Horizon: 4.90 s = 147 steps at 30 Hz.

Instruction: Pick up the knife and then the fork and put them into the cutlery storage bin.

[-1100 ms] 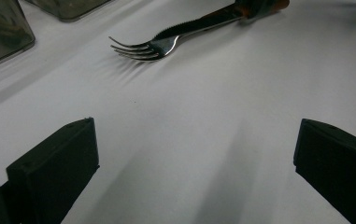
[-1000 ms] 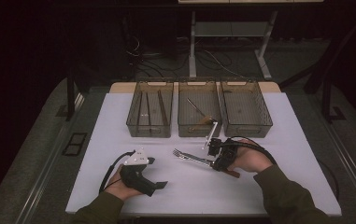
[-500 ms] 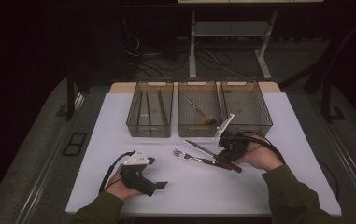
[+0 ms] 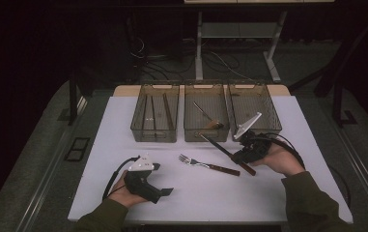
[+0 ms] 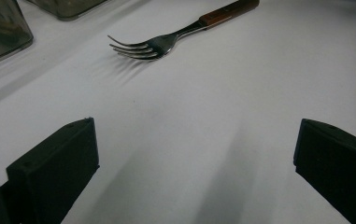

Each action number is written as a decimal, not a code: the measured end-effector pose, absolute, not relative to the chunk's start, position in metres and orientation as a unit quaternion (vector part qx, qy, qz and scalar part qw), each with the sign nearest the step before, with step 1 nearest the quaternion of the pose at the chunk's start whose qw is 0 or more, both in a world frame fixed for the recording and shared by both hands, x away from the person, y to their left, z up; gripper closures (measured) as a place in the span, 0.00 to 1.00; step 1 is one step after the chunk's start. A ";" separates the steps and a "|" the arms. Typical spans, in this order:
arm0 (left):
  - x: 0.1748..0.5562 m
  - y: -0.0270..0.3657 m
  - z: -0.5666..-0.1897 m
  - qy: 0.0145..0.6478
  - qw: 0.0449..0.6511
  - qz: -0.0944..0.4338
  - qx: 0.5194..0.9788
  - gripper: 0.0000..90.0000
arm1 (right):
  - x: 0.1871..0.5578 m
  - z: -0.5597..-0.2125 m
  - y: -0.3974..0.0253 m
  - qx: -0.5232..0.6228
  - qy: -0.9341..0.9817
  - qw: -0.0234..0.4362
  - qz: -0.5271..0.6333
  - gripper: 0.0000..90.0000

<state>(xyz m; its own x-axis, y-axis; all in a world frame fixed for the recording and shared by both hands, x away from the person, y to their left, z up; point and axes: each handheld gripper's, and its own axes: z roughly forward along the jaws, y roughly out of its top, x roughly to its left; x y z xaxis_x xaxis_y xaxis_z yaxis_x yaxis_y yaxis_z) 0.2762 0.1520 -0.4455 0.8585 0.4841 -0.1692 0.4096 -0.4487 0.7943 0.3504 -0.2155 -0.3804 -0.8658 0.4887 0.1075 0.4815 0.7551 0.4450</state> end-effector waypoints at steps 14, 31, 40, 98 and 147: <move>0.278 0.159 -0.445 0.249 0.468 0.040 0.847 0.00 | 0.363 -0.358 -0.243 0.296 0.921 0.023 0.253 0.86; 0.281 0.166 -0.442 0.262 0.477 0.046 0.837 0.00 | 0.389 -0.324 -0.268 0.332 0.901 0.053 0.274 0.86; 0.281 0.167 -0.441 0.264 0.480 0.046 0.835 0.00 | 0.410 -0.309 -0.277 0.351 0.892 0.076 0.276 0.86; 0.280 0.163 -0.443 0.256 0.477 0.042 0.840 0.00 | 0.467 -0.371 -0.320 0.473 0.828 0.118 0.277 0.66; 0.278 0.160 -0.443 0.252 0.472 0.043 0.844 0.00 | 0.348 -0.386 -0.234 0.300 0.886 0.049 0.350 0.39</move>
<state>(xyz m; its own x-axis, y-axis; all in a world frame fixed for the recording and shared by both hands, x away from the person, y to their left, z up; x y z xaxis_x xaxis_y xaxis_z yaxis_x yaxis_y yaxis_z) 0.2781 0.1600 -0.4427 0.8695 0.4654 -0.1653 0.3842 -0.4271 0.8186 0.3477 -0.2343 -0.3856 -0.8150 0.5664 0.1223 0.4972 0.5752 0.6496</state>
